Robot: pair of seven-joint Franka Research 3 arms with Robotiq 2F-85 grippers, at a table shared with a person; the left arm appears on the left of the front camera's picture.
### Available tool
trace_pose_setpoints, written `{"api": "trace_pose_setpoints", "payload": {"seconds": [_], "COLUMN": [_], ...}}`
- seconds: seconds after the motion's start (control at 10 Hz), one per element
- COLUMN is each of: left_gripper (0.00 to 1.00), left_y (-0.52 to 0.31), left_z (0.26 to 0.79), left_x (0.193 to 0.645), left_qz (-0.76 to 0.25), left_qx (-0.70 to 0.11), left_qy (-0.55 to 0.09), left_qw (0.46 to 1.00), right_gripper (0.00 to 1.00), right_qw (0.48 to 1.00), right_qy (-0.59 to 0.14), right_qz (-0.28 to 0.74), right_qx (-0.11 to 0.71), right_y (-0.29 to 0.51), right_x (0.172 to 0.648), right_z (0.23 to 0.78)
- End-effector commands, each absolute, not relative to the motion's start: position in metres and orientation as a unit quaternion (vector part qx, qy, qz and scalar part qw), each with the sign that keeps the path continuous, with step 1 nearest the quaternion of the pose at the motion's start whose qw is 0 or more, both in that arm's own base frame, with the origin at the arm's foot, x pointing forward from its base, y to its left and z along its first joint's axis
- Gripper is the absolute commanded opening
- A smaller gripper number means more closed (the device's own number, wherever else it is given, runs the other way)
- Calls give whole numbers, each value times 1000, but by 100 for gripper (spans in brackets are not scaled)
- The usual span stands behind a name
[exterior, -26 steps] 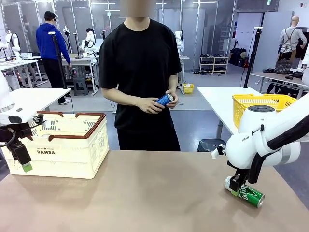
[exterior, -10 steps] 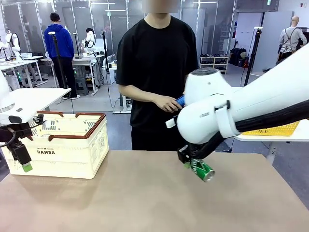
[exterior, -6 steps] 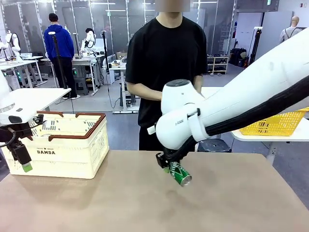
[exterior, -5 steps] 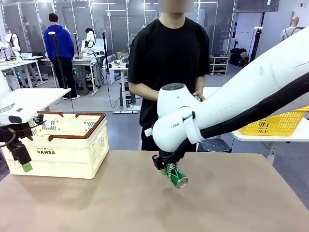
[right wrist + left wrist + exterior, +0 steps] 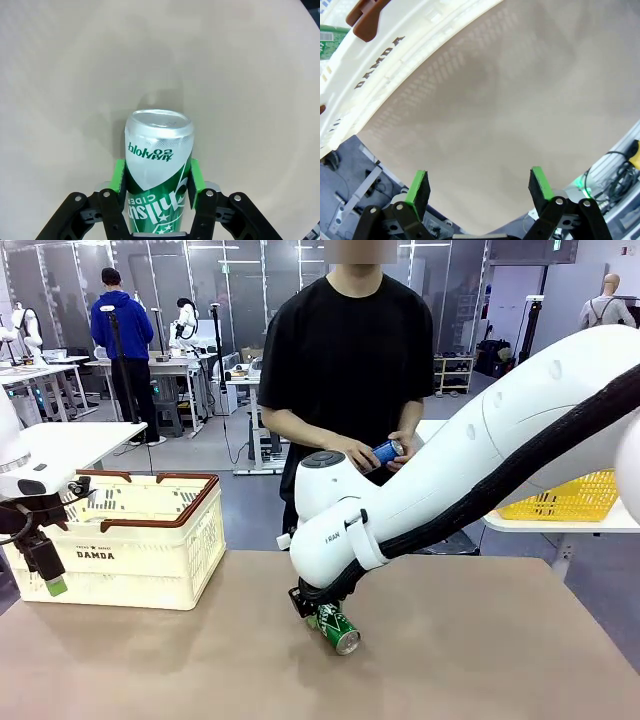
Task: Place the drinks into the Shopping basket.
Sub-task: Pick up one drink and place it into the Shopping basket.
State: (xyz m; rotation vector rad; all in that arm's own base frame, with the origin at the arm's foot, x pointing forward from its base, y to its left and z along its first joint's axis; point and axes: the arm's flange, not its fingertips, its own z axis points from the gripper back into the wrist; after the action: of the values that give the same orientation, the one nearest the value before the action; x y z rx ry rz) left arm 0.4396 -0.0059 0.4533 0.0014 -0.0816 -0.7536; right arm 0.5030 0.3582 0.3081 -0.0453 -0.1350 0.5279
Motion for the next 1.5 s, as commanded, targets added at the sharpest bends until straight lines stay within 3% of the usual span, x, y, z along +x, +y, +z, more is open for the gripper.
{"api": "trace_pose_setpoints", "payload": {"seconds": [0.0,0.2,0.3,0.4,0.5,0.6,1.1,1.4], "left_gripper": [100,100,100,100,100,100,100,100], "left_y": [-7,-7,-7,-7,-7,-7,-7,-7], "left_z": [455,455,455,455,455,455,455,455], "left_x": [438,438,438,438,438,438,438,438], "left_qz": [-364,-364,-364,-364,-364,-364,-364,-364], "left_qx": [5,5,5,5,5,5,5,5], "left_qy": [-40,-40,-40,-40,-40,-40,-40,-40], "left_qw": [931,931,931,931,931,931,931,931], "right_gripper": [9,9,78,78,98,79,79,79], "right_qw": [964,964,965,963,961,958,940,931], "right_qy": [-74,-67,-67,-71,-76,-77,-123,-147], "right_qz": [254,255,253,256,262,271,311,325], "right_qx": [-31,-34,-38,-39,-45,-55,-71,-71], "right_y": [366,366,365,365,365,364,330,250], "right_x": [507,505,504,502,501,498,463,424], "right_z": [307,304,304,306,309,314,378,424]}}
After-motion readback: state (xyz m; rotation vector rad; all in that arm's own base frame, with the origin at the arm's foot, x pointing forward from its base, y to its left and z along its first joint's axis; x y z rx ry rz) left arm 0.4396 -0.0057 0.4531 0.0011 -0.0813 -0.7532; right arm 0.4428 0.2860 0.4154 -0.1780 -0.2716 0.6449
